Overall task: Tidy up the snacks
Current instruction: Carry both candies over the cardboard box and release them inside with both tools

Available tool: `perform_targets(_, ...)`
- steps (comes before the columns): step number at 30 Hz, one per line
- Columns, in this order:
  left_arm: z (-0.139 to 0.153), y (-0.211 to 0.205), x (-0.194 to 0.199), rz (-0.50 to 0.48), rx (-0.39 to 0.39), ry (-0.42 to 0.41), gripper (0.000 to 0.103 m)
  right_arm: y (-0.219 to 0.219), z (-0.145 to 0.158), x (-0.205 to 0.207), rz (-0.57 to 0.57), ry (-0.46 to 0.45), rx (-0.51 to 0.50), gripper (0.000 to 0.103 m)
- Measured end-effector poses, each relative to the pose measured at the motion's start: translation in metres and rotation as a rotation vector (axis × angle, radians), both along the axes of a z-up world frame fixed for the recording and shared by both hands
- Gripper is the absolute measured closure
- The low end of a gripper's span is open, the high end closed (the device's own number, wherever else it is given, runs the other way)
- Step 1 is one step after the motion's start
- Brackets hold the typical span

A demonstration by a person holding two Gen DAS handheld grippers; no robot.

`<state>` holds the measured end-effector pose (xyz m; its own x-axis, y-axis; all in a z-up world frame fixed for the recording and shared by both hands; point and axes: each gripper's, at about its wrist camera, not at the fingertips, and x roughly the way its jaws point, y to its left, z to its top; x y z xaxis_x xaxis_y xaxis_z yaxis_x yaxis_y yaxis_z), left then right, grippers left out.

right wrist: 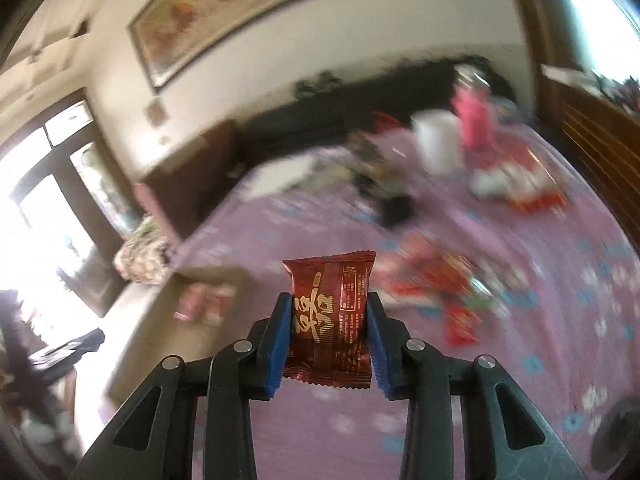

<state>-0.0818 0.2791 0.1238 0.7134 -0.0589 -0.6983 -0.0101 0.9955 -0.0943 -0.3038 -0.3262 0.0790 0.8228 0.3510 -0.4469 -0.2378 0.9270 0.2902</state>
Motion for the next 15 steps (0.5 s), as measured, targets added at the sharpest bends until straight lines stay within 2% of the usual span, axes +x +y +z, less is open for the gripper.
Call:
perform_targets(2,-0.007,0.012,0.016,0.021,0.005,0.022,0.083,0.029,0.02,0.006,0.062,-0.003,-0.01,0.067)
perform_targets(5,-0.028,0.026,0.045,0.05,-0.022,0.076,0.083,0.079,0.026,0.026,0.154,0.042,-0.039,0.067)
perform_targets(8,-0.052,0.034,0.073,0.059,-0.073,0.142,0.083,0.133,0.003,0.052,0.217,0.111,-0.089,0.067)
perform_targets(11,-0.069,0.038,0.096,0.08,-0.066,0.174,0.083,0.174,-0.029,0.079,0.265,0.205,-0.099,0.067)
perform_targets(15,-0.083,0.048,0.12,0.104,-0.078,0.205,0.083,0.211,-0.064,0.106,0.29,0.277,-0.138,0.067)
